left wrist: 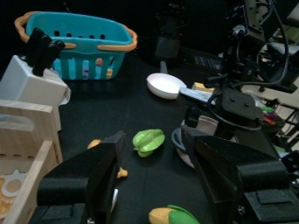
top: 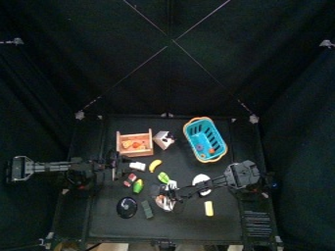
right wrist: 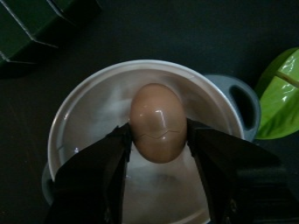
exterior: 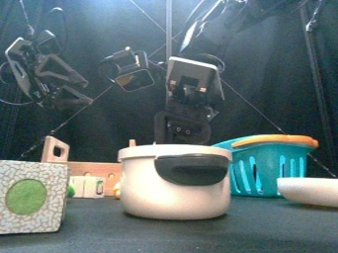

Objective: Grab egg

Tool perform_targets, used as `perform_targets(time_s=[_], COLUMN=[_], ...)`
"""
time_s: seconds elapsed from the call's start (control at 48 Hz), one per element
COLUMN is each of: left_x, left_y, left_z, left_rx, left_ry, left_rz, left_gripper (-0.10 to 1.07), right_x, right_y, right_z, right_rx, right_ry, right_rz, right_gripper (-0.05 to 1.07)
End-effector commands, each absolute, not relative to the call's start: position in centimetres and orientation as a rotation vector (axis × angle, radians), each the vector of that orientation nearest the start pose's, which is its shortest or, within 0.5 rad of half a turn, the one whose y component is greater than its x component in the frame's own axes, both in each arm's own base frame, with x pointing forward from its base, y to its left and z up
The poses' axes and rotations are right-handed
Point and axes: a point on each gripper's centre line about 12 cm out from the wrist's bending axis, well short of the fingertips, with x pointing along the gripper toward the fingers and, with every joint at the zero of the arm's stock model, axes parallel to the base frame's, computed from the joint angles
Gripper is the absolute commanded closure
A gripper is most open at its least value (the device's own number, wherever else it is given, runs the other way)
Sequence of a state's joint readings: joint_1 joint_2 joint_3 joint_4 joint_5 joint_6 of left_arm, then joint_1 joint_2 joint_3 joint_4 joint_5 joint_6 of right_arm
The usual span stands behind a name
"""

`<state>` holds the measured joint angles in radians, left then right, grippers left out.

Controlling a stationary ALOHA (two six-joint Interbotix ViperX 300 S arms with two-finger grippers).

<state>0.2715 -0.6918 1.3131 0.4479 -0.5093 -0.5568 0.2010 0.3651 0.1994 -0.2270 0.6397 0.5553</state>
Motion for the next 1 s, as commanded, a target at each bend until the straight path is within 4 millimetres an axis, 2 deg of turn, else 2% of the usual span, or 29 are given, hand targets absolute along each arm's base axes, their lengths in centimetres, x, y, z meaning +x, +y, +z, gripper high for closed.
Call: perform_targets(time_s=[0.0, 0.104, 0.5, 0.979], left_x=[21.4, 21.4, 21.5, 21.5], left_y=[3.4, 3.4, 3.3, 3.2], left_z=[20.8, 20.8, 20.9, 20.9], left_rx=[-0.194, -0.194, -0.194, -0.194], left_ry=[0.132, 0.132, 0.128, 0.128], left_rz=[0.07, 0.07, 0.065, 0.062], left_gripper=[0.08, 0.08, 0.08, 0.08], right_x=[45.7, 45.6, 45.3, 44.7], right_y=[7.4, 7.4, 7.2, 8.1], right_z=[13.2, 13.9, 18.6, 20.1], right_rx=[0.138, 0.133, 0.086, 0.085], right_ry=[1.136, 1.143, 1.066, 1.046], right_rz=[-0.162, -0.17, -0.171, -0.155], right_gripper=[0.37, 0.41, 0.41, 0.42])
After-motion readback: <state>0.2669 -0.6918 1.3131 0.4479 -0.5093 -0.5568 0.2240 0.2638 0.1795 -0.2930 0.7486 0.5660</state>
